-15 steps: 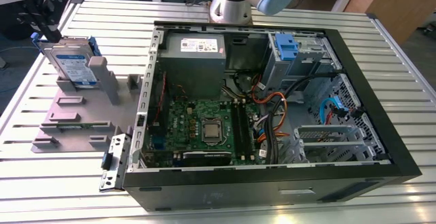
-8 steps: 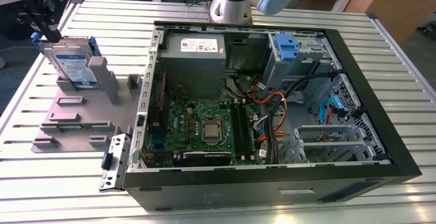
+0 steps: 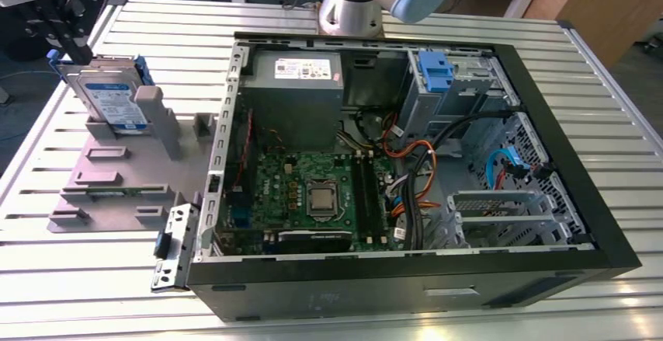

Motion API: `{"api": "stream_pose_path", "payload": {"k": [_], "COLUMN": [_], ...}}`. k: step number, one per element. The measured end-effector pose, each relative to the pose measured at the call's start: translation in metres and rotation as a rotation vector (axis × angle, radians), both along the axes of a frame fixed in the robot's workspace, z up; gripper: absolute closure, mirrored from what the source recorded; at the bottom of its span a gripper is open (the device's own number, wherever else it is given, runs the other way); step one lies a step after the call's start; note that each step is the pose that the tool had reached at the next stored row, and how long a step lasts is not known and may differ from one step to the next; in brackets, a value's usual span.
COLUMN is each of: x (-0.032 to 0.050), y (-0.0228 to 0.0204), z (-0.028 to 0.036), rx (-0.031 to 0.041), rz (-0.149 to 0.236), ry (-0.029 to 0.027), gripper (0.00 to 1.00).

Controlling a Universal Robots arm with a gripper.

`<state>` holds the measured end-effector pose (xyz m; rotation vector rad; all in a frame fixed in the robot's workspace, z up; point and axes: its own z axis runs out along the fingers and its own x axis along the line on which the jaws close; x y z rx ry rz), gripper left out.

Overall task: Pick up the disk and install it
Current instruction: 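Pick up the disk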

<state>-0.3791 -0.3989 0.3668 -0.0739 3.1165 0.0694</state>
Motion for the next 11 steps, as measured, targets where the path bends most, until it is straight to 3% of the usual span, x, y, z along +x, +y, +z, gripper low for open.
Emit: {"api": "stream_pose_path", "payload": {"k": [11], "x": [0.0], "y": [0.0], "z": [0.0], "rx": [0.0], "rz": [0.058], "ry": [0.0], "gripper": [0.89]}}
